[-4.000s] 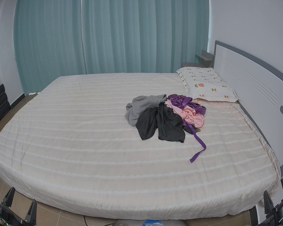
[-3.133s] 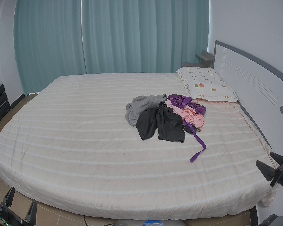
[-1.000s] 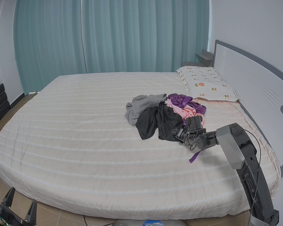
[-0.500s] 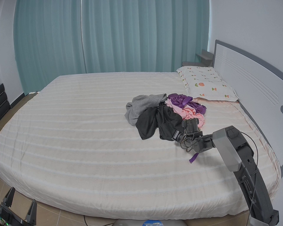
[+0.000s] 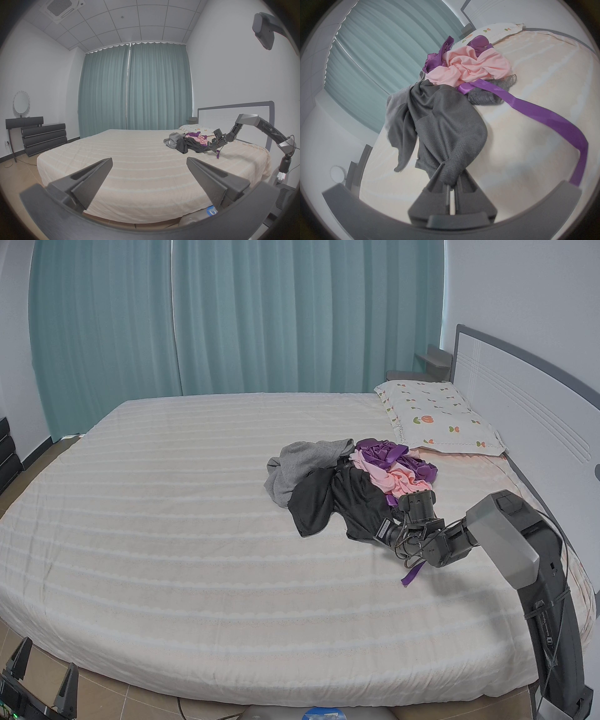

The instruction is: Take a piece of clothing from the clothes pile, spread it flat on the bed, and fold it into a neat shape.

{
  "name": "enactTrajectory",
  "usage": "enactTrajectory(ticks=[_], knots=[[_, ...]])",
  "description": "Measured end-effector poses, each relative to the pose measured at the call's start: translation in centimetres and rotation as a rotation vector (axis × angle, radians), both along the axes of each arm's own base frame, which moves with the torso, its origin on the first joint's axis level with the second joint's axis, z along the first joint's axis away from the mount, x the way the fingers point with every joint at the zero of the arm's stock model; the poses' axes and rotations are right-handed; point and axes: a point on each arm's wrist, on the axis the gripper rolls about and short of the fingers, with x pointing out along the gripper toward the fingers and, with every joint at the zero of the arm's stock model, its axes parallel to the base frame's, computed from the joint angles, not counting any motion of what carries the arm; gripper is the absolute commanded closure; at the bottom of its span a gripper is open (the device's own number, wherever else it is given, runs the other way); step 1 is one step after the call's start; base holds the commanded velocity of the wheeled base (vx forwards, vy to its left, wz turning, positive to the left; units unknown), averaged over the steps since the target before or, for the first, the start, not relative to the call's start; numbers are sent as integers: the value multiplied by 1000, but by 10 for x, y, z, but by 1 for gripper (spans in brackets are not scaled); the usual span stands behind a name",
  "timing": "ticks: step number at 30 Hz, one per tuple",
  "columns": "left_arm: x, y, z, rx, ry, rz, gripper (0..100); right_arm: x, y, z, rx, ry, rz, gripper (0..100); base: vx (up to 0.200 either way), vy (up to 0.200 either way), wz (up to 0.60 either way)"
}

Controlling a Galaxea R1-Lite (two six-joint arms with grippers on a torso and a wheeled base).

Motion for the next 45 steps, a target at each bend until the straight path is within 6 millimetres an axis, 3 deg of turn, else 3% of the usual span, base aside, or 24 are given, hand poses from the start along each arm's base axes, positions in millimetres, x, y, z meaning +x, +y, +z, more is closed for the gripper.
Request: enactTrajectory(ticks=[7, 13, 18, 25, 31, 37, 41, 45], knots=[[0, 0, 0, 0, 0, 0, 0, -45, -7, 18, 51, -3, 39, 100, 0, 0, 0], [0, 0, 0, 0, 0, 0, 0, -94, -12, 51, 99, -73, 70, 100, 0, 0, 0], [0, 0, 0, 0, 0, 0, 0, -138, -16, 101, 145, -174, 105, 100, 0, 0, 0], [0, 0, 0, 0, -1, -1, 0, -203, -19, 185, 210, -391, 192, 100, 0, 0, 0], [0, 0, 0, 2, -2, -11, 0, -250, -16, 243, 233, -581, 296, 100, 0, 0, 0], [0, 0, 0, 6, -4, -19, 0, -280, -13, 285, 237, -722, 375, 100, 0, 0, 0], [0, 0, 2, -16, -13, -15, 0, -293, -13, 298, 248, -774, 404, 100, 0, 0, 0], [-6, 0, 28, -106, -92, -27, 0, -298, -14, 303, 255, -795, 409, 100, 0, 0, 0]])
